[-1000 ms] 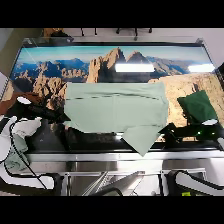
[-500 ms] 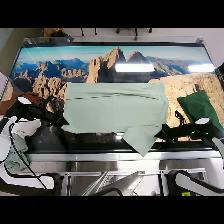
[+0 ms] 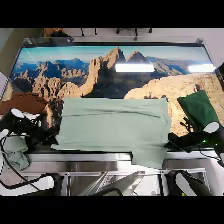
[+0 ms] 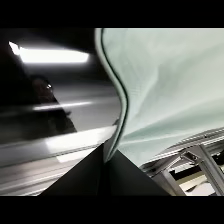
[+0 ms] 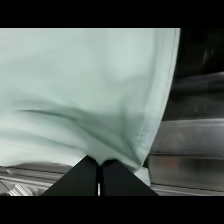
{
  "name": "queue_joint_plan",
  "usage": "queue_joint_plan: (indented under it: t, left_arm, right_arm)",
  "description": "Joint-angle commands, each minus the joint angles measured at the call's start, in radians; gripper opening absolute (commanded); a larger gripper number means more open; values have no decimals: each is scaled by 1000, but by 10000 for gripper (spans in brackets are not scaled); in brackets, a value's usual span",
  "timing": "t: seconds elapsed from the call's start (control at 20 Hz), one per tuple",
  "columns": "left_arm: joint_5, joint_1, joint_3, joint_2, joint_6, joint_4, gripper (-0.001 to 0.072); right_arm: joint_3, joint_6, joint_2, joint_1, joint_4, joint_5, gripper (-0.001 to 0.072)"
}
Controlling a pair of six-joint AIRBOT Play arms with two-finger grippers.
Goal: Fold the shirts.
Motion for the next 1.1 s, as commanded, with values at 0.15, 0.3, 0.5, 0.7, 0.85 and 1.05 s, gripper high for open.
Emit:
queue_joint_plan:
  t: [0.15, 0.3, 0.5, 0.7, 0.85, 1.05]
  left_arm:
    - [47, -28, 125, 56, -13, -138, 13]
    - [126, -137, 285, -14, -14, -137, 13]
    - [173, -215, 472, -193, -24, -135, 13]
    - [174, -226, 617, -375, -43, -130, 13]
    - [157, -234, 714, -465, -41, -156, 18]
    - [123, -255, 823, -479, -5, -162, 698]
  right_arm:
    - [232, -229, -122, -2, 365, -156, 19]
    - [378, -344, -308, 0, 514, -223, 19]
    - [535, -438, -566, 50, 585, -311, 20]
    - [620, -470, -767, 92, 588, -383, 20]
    - [656, -483, -821, 91, 590, -375, 249]
    - [744, -494, -762, 32, 489, -222, 584]
